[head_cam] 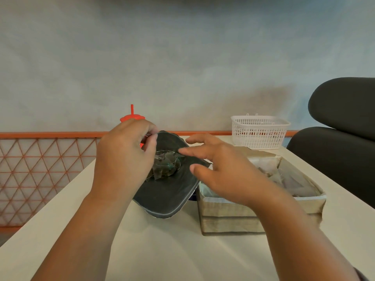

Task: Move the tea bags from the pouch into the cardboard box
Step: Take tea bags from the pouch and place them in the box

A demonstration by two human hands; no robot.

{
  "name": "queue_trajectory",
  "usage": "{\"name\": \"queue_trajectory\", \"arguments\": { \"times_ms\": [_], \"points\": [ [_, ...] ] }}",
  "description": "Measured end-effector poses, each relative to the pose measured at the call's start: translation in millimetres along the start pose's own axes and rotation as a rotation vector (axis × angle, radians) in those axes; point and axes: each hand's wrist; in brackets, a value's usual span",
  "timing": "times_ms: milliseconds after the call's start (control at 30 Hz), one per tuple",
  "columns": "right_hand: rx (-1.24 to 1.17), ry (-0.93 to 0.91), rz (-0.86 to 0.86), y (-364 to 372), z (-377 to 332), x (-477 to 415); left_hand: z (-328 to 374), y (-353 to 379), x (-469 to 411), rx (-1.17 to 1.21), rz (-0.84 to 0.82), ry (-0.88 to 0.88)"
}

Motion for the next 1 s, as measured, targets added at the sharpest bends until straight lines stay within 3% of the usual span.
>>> {"name": "queue_trajectory", "arguments": {
  "times_ms": [200,300,433,567,733,833,900,1000],
  "points": [
    [0.129,0.009,0.012,10.1,-0.5,-6.2,0.1,-2.5,0.4,-0.025,0.035,0.041],
    [0.107,0.021,0.029,12.3,5.0,-8.5,3.1,-5.7,-1.4,0.074,-0.015,-0.035],
    [-0.107,0.049,0.160,9.0,20.5,-9.2,4.5,-9.6,-2.4,0.344,-0.044,-0.131],
    [-0.305,0.040,0.287,0.8,30.7,-6.1,-7.8,-13.5,-4.8,0.362,-0.098,-0.251],
    [-0.512,0.017,0.403,-6.7,38.0,-2.6,-36.0,-5.6,-4.5,0.320,-0.240,-0.471],
    [-0.621,0.093,0.491,-14.1,46.4,2.8,-55.6,1.5,-3.2,0.339,-0.270,-0.715],
    [-0.723,0.109,0.540,-21.3,51.4,8.0,-63.2,4.0,-2.0,0.515,-0.205,-0.935],
    [-0.907,0.078,0.582,-30.7,58.2,15.5,-63.5,8.6,0.5,0.973,-0.132,-1.166]
  ]
}}
Point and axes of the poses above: each hand's wrist, its own x-axis away from the middle knuckle, its own y-axis out of the palm, z = x × y, and after that the axes turned 15 degrees about -z, right-handed
